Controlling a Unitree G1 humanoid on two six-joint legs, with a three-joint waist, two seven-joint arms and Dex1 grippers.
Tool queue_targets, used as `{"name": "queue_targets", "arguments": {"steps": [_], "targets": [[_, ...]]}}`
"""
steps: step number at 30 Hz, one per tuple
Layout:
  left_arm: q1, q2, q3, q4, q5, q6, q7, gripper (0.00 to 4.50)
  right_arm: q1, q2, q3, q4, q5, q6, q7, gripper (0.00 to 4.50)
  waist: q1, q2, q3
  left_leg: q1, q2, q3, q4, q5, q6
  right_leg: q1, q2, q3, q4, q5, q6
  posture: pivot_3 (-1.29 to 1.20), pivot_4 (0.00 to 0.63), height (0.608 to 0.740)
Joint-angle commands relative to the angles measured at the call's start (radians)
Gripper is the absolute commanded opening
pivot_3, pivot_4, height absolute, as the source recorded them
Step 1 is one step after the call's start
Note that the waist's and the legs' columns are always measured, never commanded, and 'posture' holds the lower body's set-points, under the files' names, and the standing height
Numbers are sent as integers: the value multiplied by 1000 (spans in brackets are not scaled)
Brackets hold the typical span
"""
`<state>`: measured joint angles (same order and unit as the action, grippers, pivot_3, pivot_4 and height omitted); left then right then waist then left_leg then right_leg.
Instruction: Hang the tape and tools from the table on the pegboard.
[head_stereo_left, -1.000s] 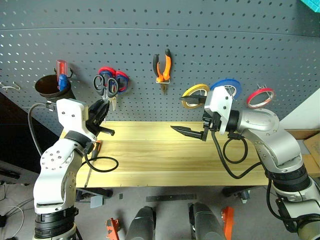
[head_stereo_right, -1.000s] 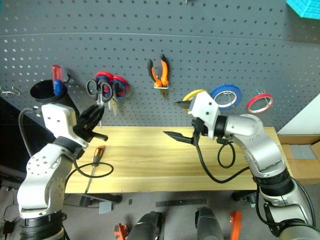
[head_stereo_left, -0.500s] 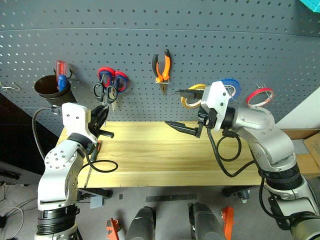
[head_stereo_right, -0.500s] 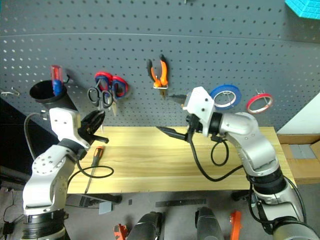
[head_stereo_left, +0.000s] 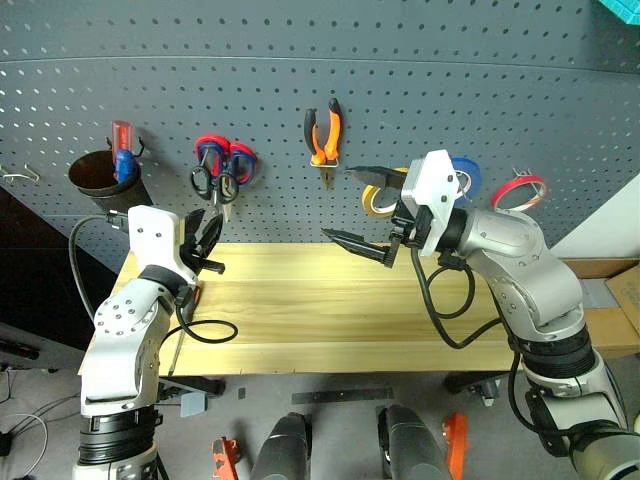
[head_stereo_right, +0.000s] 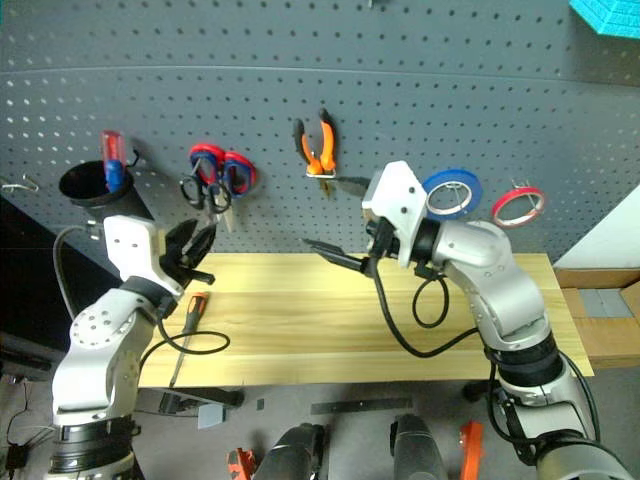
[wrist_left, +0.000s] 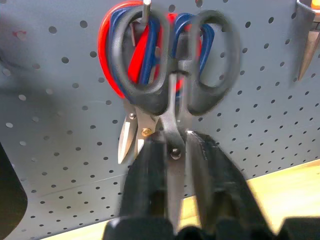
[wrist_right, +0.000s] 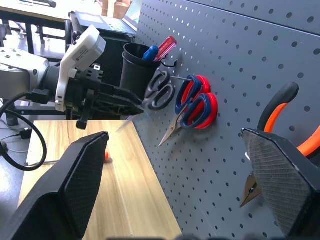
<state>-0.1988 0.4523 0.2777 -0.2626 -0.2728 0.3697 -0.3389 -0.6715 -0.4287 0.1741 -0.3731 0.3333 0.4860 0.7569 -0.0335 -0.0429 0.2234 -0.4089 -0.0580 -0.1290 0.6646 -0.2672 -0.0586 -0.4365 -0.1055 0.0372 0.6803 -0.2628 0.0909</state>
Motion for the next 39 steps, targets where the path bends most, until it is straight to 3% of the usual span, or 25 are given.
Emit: {"name": "queue_targets", "arguments": {"steps": [1,6,14,19,28,37,39], "targets": [[30,-5,13,-32,-10,0,4,2342,14,-8,-16,-50,7,-3,-8,4407,0,0,0,0,0,0,0,0,0,0,0,0,0,0,0,-26,194,740],[117,17,32,3,1,123,24,3969,44,-3,16,-67,-3,96,-55,4407,-2,0,0,1,0,0,-1,-1,1,0,0,1,0,0,0,-20,210,740],[143,77,156,156,-11,300,80,3969,100,172,99,-141,32,490,-289,4407,-8,4,4,2,3,-4,-1,-2,4,1,3,1,1,1,-1,-20,271,740],[100,119,182,279,-12,371,79,3969,84,270,135,-117,16,629,-388,4407,-9,7,26,9,2,-4,-2,-3,4,9,3,0,0,0,-1,-30,331,740],[-27,159,86,525,29,371,32,3969,34,324,217,-37,-33,656,-447,4407,-22,9,85,11,3,-5,-3,-3,4,11,4,-2,0,0,-2,-41,407,740],[-123,125,-7,642,59,343,29,3969,43,333,240,-75,-28,687,-454,4407,-32,6,109,0,4,-3,-3,-3,4,-3,3,1,0,0,-2,-70,439,740],[-123,125,-10,648,62,338,32,3609,41,331,239,-77,-27,693,-453,4407,-34,7,110,-1,4,-3,-3,-3,4,-4,3,1,0,0,-2,-77,439,740]]}}
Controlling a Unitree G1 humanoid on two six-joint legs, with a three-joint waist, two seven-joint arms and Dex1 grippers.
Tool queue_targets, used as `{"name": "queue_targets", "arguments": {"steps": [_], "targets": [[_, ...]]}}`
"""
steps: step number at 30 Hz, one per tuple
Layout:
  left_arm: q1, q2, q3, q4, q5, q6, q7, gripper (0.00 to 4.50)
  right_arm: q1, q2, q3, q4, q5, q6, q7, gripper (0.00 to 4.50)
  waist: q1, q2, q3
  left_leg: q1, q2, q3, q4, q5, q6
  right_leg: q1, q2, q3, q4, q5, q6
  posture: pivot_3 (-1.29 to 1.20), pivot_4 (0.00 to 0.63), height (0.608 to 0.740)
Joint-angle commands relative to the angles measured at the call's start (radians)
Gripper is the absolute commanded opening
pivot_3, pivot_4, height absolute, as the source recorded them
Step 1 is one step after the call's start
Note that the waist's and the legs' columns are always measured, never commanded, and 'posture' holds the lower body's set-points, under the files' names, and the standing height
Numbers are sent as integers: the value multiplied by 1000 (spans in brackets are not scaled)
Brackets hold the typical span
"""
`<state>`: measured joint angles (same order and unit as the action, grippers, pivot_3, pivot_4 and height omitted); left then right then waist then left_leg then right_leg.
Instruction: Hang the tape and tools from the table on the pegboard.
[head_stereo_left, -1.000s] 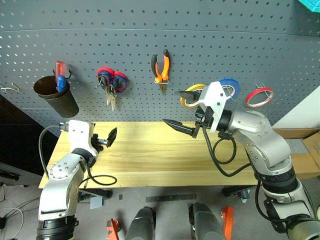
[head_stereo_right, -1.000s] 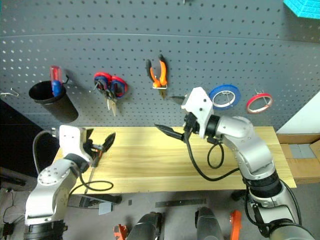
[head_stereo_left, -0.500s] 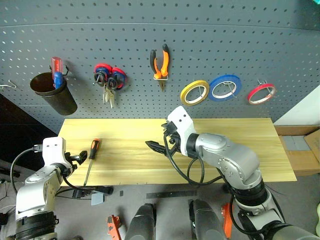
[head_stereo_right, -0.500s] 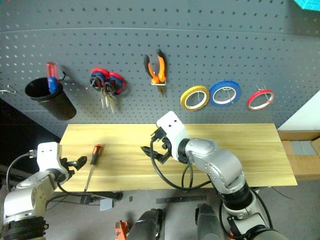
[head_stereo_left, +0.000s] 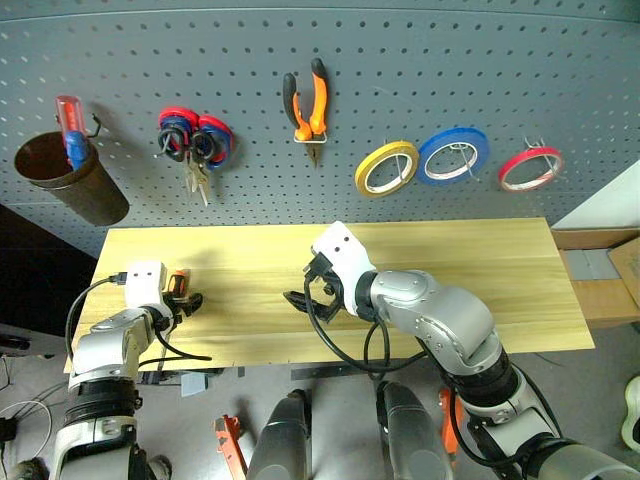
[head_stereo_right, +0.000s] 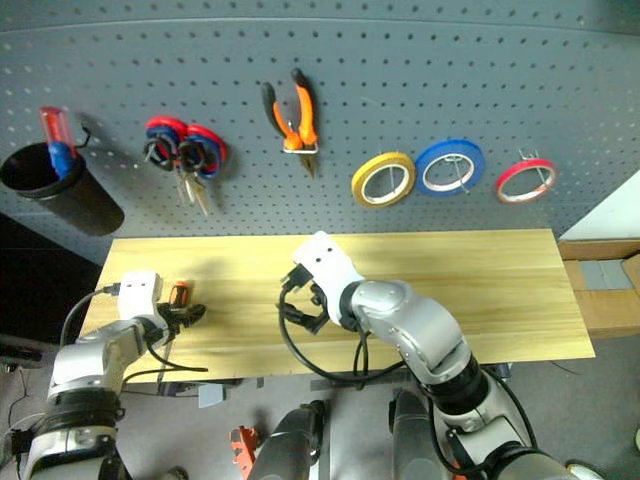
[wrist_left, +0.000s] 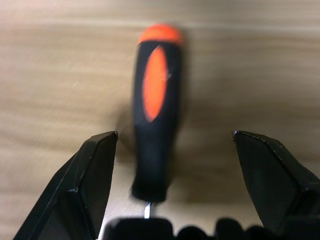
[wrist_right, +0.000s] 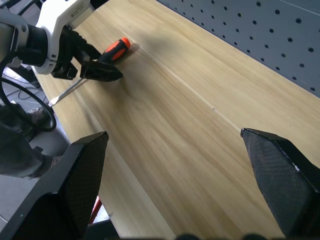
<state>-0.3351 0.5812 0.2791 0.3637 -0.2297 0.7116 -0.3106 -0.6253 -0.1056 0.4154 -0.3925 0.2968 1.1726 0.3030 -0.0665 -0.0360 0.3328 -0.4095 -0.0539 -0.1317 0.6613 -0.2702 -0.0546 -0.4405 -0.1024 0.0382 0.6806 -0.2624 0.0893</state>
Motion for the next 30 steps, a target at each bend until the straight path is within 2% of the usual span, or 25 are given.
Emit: {"name": "queue_targets", "arguments": {"steps": [1,7,9,15,18,24,30], "targets": [[16,-3,-11,20,20,-5,5,3422,-7,7,-3,-59,9,8,1,4407,-3,1,1,0,0,0,0,0,0,0,0,0,0,0,0,-79,439,740],[59,2,9,-21,16,9,18,1336,-34,-3,-6,-47,-8,-11,1,4407,-22,4,3,0,0,0,0,0,0,0,0,0,0,0,0,-81,431,740],[77,-1,17,-36,13,10,26,847,-41,-5,-7,-40,-12,-21,2,4407,-23,4,3,0,0,1,-1,0,0,0,0,1,0,0,0,-80,423,740],[144,-27,78,-132,-1,-45,69,843,-67,-23,4,-7,-36,-81,14,4407,-23,4,3,0,1,1,-1,0,0,-1,0,1,-1,0,0,-73,399,740],[202,-43,101,-223,14,-165,83,843,-76,-28,6,3,-45,-120,29,4407,-22,3,3,0,1,0,-1,0,0,-1,0,0,-1,0,0,-66,385,740],[333,-123,213,-404,8,-410,164,842,-84,-134,15,-51,-12,-299,219,4407,-14,1,2,-5,9,0,-1,0,-1,-2,0,-2,-6,0,0,-20,338,740],[442,-187,286,-580,10,-503,220,841,-108,-202,-39,-51,31,-426,376,4407,-8,-2,-1,-6,9,0,-1,0,-2,-2,0,-4,-8,0,0,30,292,740]]}}
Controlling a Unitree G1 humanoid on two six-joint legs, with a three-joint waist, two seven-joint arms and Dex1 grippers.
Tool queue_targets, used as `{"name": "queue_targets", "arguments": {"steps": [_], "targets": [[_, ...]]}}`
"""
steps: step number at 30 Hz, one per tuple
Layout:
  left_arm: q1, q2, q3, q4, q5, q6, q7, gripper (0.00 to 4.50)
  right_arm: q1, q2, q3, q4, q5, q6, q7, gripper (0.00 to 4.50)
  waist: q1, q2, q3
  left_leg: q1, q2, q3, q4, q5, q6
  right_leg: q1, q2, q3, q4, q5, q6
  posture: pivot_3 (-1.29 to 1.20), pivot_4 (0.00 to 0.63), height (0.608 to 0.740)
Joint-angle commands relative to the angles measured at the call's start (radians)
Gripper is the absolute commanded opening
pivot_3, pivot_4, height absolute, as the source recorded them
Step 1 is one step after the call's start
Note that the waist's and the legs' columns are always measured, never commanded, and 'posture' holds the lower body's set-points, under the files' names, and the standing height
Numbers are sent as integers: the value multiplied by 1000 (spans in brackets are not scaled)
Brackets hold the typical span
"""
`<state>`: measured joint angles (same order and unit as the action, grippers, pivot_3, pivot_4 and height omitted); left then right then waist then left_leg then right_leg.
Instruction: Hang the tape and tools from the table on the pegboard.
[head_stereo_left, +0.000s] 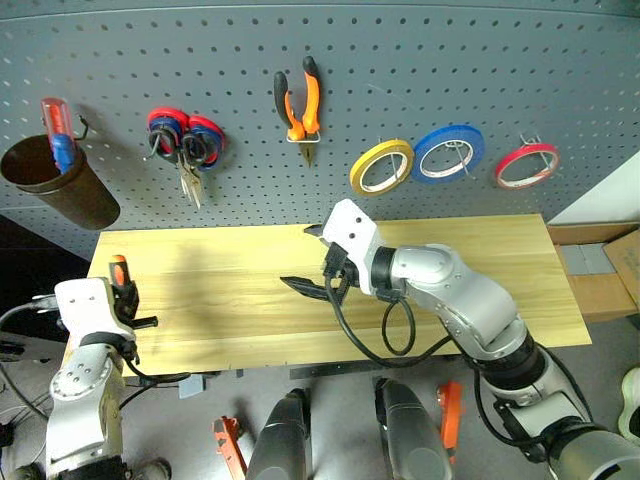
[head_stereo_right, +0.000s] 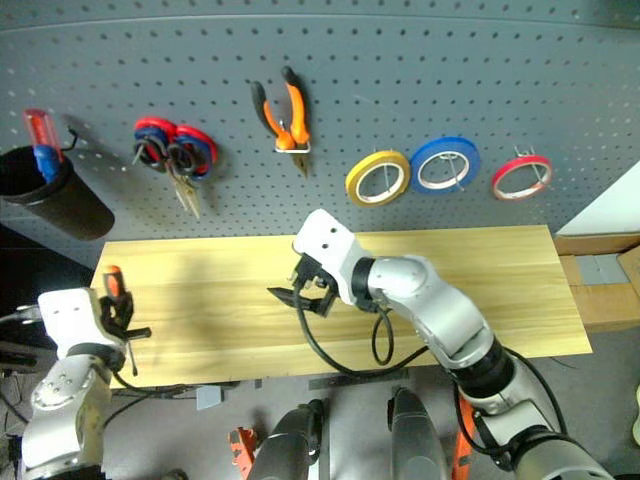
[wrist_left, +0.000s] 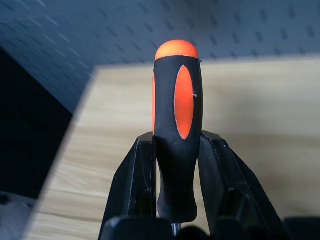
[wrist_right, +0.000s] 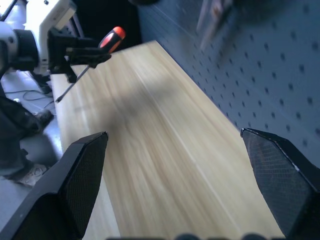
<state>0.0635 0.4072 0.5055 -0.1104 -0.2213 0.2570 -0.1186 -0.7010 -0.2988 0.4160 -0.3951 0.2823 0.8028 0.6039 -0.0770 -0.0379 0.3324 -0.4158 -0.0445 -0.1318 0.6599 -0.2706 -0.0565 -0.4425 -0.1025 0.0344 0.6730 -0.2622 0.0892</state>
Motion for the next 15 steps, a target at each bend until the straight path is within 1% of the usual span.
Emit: {"name": "queue_targets", "arguments": {"steps": [1,3,5,8,11,14,15], "targets": [[54,-20,68,-130,1,-57,34,841,-43,-9,-52,-39,57,-66,92,4407,6,-1,-1,0,0,0,0,0,0,0,0,0,0,0,0,41,280,740],[70,-29,76,-174,-7,-70,39,841,-61,-2,-76,-19,72,-90,110,4407,16,-2,-2,0,0,-1,0,0,0,0,0,-1,0,0,0,52,268,740],[72,-31,70,-257,-20,-75,32,840,-80,10,-106,1,88,-108,119,4407,26,-3,-5,0,0,-1,0,0,-1,0,1,-2,0,0,0,70,243,740],[27,-12,64,-319,-17,-80,37,840,-95,19,-119,40,77,-152,134,4407,49,-8,-18,0,0,-1,0,2,-4,0,1,-2,0,0,-1,91,214,740],[-70,26,63,-362,-24,-59,42,840,-106,20,-123,77,65,-191,151,4407,63,-10,-35,-1,-1,0,1,2,-4,1,2,-4,-1,0,-1,102,185,740],[-143,62,69,-381,-29,-42,44,838,-116,21,-126,108,54,-222,161,4407,75,-15,-48,-1,-4,0,1,3,-5,1,3,-6,-1,1,-2,104,176,740],[-177,81,76,-384,-38,-30,46,837,-120,20,-130,117,53,-230,163,4407,76,-15,-52,-1,-4,0,1,3,-6,2,3,-8,-2,2,-3,106,170,740]]}}
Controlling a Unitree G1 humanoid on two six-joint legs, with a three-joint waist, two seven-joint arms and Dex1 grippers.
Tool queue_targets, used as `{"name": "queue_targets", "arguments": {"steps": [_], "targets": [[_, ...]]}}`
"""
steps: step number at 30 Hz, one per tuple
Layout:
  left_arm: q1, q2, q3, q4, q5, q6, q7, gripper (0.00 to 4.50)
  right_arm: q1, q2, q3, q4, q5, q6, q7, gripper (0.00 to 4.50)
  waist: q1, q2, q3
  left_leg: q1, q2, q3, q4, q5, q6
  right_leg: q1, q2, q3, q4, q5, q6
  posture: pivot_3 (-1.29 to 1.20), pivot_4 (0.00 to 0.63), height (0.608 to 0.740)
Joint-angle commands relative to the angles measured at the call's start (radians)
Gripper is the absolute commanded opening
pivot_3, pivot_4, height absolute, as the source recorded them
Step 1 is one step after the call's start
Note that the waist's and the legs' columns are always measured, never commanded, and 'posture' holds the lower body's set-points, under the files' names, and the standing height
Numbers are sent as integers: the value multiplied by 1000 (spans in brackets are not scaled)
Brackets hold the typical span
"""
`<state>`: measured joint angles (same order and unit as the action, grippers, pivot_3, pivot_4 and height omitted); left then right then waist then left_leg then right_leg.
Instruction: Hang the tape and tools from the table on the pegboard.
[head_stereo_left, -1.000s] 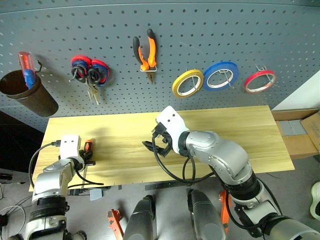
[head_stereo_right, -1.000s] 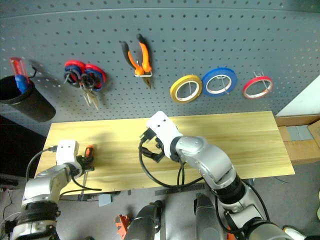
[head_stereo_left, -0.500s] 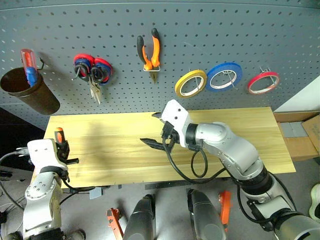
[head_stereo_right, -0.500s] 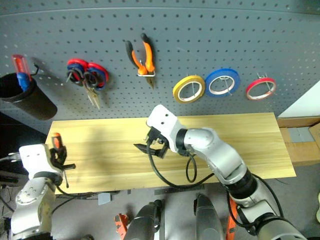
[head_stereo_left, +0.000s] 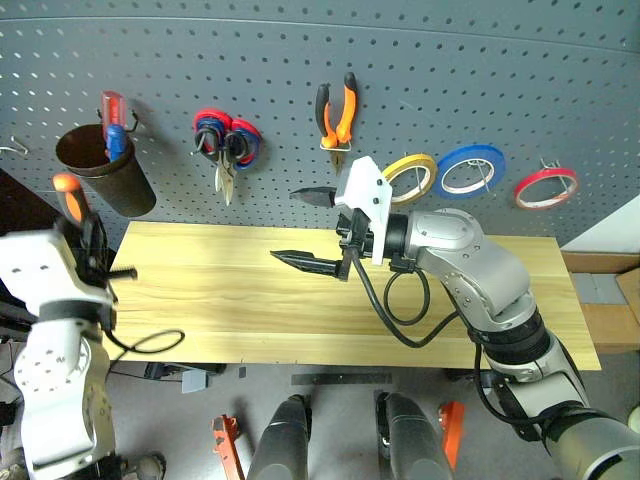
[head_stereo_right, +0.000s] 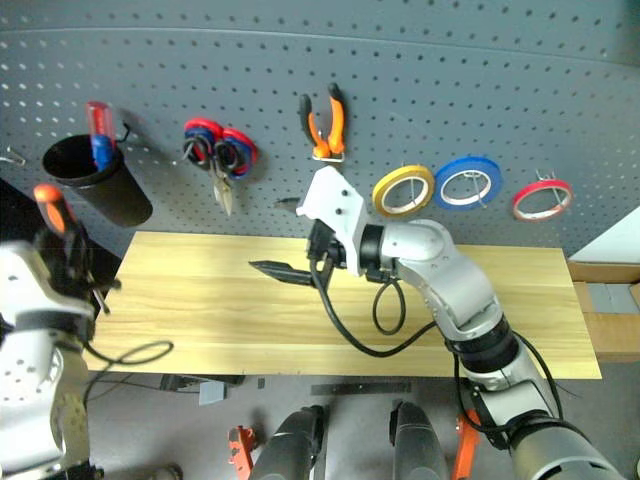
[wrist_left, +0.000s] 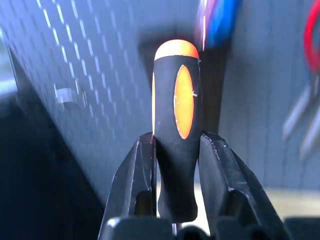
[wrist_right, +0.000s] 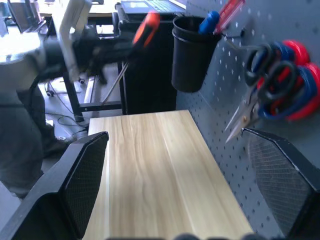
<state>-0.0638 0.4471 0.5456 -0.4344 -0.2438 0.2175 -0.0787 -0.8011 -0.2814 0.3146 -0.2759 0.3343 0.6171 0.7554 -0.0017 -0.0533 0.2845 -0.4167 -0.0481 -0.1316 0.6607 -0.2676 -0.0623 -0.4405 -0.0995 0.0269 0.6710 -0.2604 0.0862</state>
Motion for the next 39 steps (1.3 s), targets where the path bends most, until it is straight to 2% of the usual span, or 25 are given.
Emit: {"name": "queue_targets", "arguments": {"steps": [1,4,9,18,23,30,39], "targets": [[-80,59,41,-60,-23,17,3,837,-23,3,-31,7,-1,-52,13,4407,1,1,-8,0,1,0,0,0,0,0,0,-1,-1,1,-1,106,166,740],[-171,118,45,-43,-43,31,-14,837,-31,2,-39,28,-7,-73,11,4407,1,0,-15,0,4,-1,0,1,-2,0,0,-9,-1,2,-3,105,156,740],[-355,200,42,51,-106,63,-47,837,-41,6,-50,57,-22,-97,-3,4407,0,-1,-22,0,6,-1,0,3,-6,0,3,-11,1,3,-6,92,141,740],[-593,270,-21,462,-72,-119,-172,836,-35,32,-47,92,-67,-123,-51,4407,-8,-1,-46,1,6,-2,1,4,-8,0,4,-12,3,4,-6,47,126,740],[-655,254,-62,645,-32,-252,-198,836,-28,28,-51,68,-70,-110,-57,4407,-21,-2,-50,1,6,-2,2,4,-8,0,4,-12,4,4,-7,14,129,740],[-684,210,-101,808,5,-405,-190,836,-21,17,-57,35,-63,-86,-63,4407,-45,-1,-52,1,6,-2,2,4,-8,-1,4,-12,5,4,-7,-25,137,740],[-647,190,-94,832,13,-462,-147,835,-16,45,-102,-37,41,-21,-48,4407,-79,-1,-55,1,6,-3,4,4,-8,-2,4,-12,9,4,-7,-36,140,740]]}}
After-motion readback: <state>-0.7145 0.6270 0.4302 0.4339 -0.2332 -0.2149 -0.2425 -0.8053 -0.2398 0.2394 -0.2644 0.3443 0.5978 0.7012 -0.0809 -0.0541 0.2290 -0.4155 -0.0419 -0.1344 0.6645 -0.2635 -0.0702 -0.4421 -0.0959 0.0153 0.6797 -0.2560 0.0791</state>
